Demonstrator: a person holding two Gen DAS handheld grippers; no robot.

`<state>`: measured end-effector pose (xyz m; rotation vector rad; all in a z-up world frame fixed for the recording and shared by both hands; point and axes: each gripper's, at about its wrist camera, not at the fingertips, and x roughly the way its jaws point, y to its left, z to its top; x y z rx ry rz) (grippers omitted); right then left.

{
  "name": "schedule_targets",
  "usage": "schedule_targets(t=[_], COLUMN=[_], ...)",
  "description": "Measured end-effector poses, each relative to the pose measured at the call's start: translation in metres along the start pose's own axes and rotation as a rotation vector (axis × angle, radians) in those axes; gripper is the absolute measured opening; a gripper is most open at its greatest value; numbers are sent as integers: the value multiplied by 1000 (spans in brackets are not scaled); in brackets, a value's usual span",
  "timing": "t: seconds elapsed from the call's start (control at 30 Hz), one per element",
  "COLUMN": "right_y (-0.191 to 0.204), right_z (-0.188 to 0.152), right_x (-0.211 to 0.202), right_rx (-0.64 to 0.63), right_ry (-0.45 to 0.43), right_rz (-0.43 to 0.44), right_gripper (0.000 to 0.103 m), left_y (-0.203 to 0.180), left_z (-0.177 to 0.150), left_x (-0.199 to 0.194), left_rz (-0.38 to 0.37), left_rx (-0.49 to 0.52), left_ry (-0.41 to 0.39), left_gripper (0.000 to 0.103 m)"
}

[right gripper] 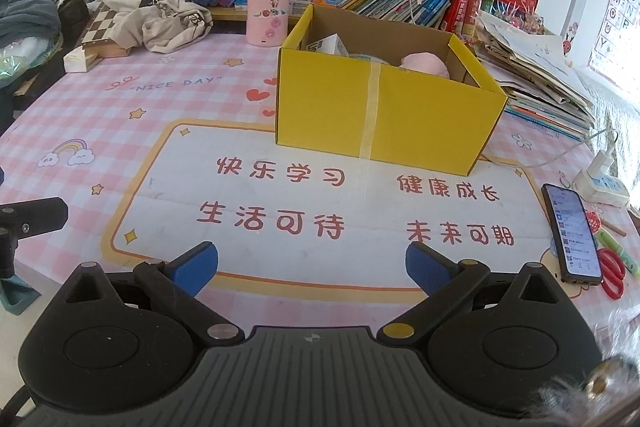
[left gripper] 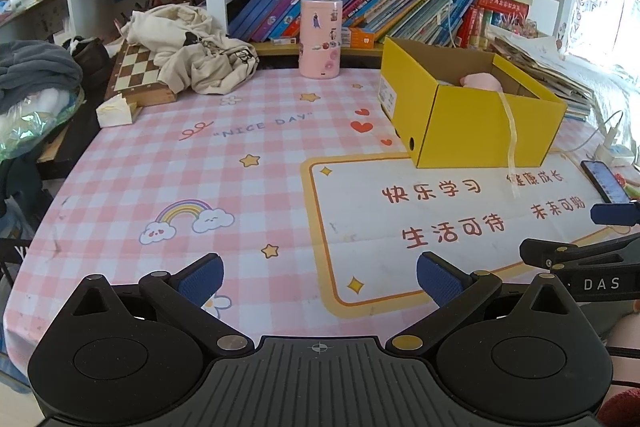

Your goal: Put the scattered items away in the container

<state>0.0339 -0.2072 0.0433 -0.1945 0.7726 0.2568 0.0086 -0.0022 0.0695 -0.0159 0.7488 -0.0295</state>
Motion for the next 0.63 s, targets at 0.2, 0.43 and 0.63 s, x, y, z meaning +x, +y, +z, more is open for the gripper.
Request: schedule_targets(t=[0.2, 0.43, 0.63], right_y=[0, -2, -3], right_z=[0, 3, 6], right_x=[0, 3, 8], right_rx=[0, -4, -28], right_ry=[2, 10, 22], right_rz=[0, 1, 8], right_gripper=[102, 102, 103], left_y=[0, -3, -4], left_z=[0, 2, 3], left_x=[0, 0, 3], left_rz=[1, -12, -28], left_rx=[0, -4, -20], left_ry=[-1, -8, -17], left_gripper=[103, 103, 103])
